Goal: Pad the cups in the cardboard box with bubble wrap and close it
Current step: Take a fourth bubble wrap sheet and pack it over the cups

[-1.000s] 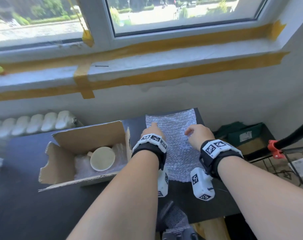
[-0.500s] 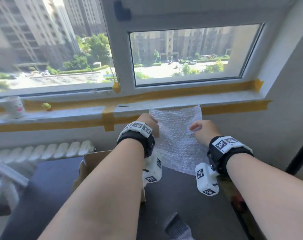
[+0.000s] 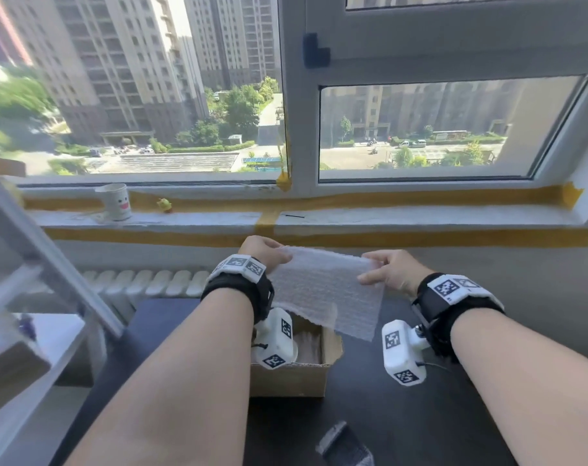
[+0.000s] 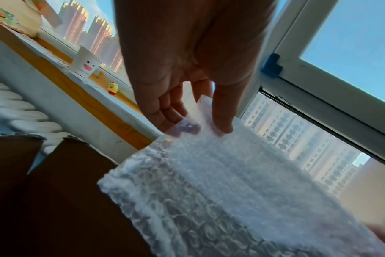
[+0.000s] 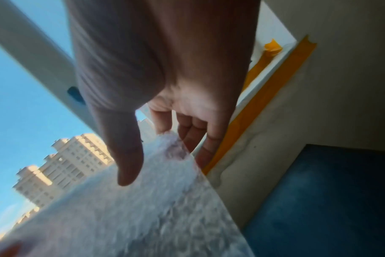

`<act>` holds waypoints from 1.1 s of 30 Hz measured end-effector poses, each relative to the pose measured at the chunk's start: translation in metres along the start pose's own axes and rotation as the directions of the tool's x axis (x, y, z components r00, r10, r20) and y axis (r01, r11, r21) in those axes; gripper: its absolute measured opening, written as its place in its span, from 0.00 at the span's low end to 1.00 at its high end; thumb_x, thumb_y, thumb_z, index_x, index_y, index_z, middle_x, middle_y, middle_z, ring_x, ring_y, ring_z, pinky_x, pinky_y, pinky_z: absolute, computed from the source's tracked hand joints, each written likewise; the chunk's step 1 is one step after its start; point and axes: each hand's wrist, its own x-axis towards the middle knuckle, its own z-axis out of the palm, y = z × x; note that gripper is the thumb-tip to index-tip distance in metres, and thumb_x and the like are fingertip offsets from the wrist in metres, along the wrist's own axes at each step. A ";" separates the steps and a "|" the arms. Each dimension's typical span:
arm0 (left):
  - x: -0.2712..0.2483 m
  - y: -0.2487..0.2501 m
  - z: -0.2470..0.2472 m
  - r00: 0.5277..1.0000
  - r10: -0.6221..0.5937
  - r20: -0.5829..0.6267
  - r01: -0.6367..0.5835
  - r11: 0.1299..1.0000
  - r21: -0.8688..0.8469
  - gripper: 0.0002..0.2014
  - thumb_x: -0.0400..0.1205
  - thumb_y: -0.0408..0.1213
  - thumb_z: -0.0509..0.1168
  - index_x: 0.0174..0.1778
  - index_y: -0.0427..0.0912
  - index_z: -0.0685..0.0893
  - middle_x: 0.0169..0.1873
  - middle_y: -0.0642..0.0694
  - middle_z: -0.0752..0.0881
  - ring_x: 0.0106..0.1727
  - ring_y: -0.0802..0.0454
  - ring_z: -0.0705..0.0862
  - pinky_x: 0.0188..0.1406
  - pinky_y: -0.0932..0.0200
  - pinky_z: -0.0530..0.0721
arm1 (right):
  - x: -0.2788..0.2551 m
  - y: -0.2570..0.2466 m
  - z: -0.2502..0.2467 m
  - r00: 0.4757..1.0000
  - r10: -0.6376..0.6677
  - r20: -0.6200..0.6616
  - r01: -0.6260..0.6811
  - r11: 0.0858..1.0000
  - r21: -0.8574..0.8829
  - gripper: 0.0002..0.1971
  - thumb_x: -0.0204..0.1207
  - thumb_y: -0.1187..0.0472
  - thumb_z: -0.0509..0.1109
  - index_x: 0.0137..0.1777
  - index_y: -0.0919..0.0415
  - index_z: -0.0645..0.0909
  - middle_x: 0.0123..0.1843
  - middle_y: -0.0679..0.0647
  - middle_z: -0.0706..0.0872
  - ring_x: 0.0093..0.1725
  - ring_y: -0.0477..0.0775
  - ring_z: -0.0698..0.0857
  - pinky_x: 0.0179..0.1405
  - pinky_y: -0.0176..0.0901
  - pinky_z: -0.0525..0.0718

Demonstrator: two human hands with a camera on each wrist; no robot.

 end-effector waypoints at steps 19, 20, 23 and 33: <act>-0.002 -0.038 -0.037 0.999 -0.019 0.050 0.027 0.986 -0.164 0.09 0.81 0.40 0.70 0.55 0.40 0.84 0.59 0.38 0.87 0.57 0.39 0.86 0.61 0.42 0.85 | -0.022 -0.045 0.043 0.983 0.094 0.159 -0.157 0.876 0.456 0.14 0.81 0.61 0.67 0.64 0.63 0.80 0.60 0.56 0.81 0.60 0.55 0.78 0.64 0.55 0.77; -0.002 -0.039 -0.038 0.998 -0.021 0.060 0.029 0.991 -0.130 0.14 0.82 0.42 0.68 0.60 0.40 0.82 0.61 0.41 0.85 0.58 0.40 0.84 0.60 0.44 0.84 | -0.024 -0.046 0.045 0.976 0.110 0.189 -0.187 0.869 0.458 0.12 0.81 0.62 0.67 0.62 0.63 0.81 0.57 0.57 0.83 0.57 0.57 0.80 0.56 0.53 0.81; -0.009 -0.041 -0.040 0.957 -0.091 0.277 0.137 0.979 -0.151 0.28 0.81 0.49 0.70 0.74 0.42 0.72 0.63 0.48 0.73 0.62 0.41 0.77 0.59 0.43 0.84 | -0.022 -0.042 0.049 0.983 0.132 0.128 -0.180 0.837 0.517 0.16 0.78 0.63 0.71 0.64 0.69 0.83 0.59 0.65 0.87 0.49 0.61 0.85 0.50 0.52 0.85; -0.012 -0.055 -0.056 0.935 -0.067 0.348 0.287 0.717 -0.635 0.15 0.89 0.24 0.47 0.50 0.34 0.80 0.36 0.39 0.84 0.15 0.57 0.80 0.12 0.71 0.76 | -0.030 -0.029 0.071 0.983 0.082 0.164 -0.175 0.683 0.709 0.16 0.81 0.77 0.56 0.54 0.63 0.84 0.31 0.54 0.83 0.18 0.42 0.73 0.15 0.28 0.72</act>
